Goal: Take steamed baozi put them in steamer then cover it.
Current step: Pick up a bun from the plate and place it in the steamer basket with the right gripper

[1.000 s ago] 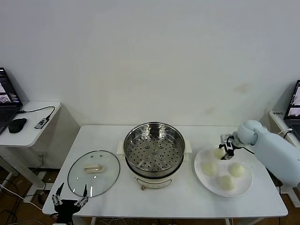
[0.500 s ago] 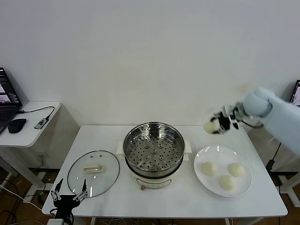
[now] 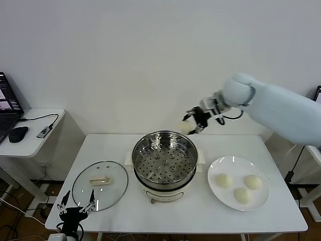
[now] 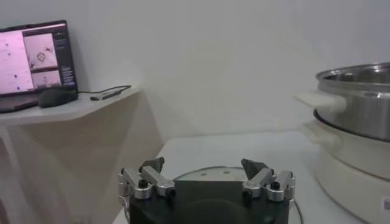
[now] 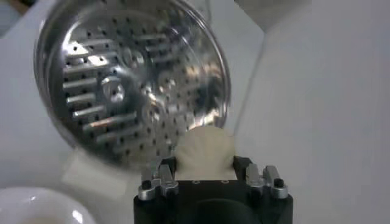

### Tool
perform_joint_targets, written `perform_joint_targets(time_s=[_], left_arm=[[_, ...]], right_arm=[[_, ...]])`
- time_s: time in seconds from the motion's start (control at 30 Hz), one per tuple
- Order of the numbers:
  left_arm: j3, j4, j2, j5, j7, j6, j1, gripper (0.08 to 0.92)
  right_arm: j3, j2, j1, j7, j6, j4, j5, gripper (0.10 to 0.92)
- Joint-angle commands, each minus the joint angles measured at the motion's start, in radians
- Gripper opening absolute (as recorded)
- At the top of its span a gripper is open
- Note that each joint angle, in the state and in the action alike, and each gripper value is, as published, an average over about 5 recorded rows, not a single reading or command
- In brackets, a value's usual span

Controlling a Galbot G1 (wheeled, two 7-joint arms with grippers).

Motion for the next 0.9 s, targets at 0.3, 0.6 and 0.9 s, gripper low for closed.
perform_joint_targets(time_s=[0.3, 0.6, 0.9], left_arm=[[-0.009, -0.009, -0.016, -0.020, 0.004, -0.010, -0.007, 0.823], [-0.011, -0.006, -0.017, -0.018, 0.000, -0.007, -0.019, 0.823], [-0.009, -0.002, -0.017, -0.017, 0.000, -0.007, -0.022, 0.823]], right_arm=[[-0.133, 0.213, -0.009, 0.052, 0.277, -0.103, -0.308, 0.594], [-0.110, 0.286, -0.065, 0.085, 0.405, -0.242, -0.457, 0.595], [-0.101, 0.329, -0.098, 0.099, 0.452, -0.314, -0.517, 0.607]])
